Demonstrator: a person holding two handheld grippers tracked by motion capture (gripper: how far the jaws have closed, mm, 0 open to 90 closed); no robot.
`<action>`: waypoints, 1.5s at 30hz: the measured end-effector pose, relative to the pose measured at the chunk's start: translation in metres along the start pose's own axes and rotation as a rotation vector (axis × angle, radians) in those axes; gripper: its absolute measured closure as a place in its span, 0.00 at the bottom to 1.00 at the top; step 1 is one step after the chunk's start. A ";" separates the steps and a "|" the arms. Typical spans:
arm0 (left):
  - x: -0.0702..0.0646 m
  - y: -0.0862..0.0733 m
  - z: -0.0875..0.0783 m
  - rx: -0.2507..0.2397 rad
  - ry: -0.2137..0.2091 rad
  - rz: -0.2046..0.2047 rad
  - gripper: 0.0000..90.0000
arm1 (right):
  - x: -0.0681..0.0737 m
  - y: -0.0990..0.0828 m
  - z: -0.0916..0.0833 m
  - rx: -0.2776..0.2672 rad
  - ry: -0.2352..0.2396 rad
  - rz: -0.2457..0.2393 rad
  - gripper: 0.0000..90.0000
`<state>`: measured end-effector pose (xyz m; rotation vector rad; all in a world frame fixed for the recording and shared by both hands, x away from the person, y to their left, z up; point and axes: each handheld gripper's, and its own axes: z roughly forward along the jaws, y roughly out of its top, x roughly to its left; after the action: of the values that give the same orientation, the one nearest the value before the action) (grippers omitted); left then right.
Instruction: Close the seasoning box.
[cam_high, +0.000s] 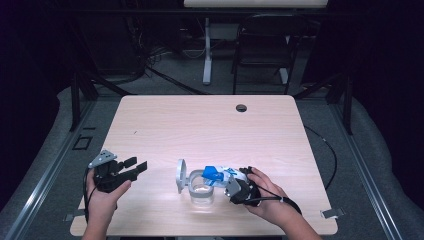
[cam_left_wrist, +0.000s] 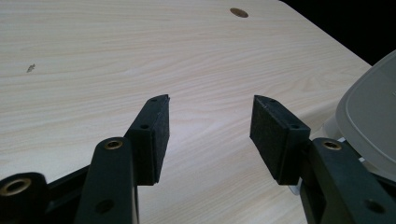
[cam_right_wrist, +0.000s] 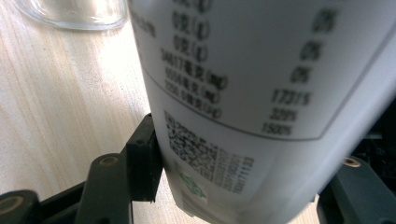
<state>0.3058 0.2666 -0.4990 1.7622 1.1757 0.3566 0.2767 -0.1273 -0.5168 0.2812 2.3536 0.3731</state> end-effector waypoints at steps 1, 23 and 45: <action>0.000 0.000 0.000 0.000 0.000 0.000 0.53 | 0.000 0.000 0.000 0.003 -0.002 -0.002 0.45; 0.000 0.000 0.000 -0.011 -0.001 -0.004 0.53 | 0.001 0.005 0.001 0.038 -0.029 -0.066 0.45; 0.000 -0.001 0.001 -0.003 -0.005 -0.005 0.53 | -0.002 0.008 -0.002 0.096 -0.048 -0.139 0.45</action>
<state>0.3061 0.2666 -0.5002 1.7559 1.1755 0.3510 0.2775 -0.1205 -0.5112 0.1686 2.3316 0.1852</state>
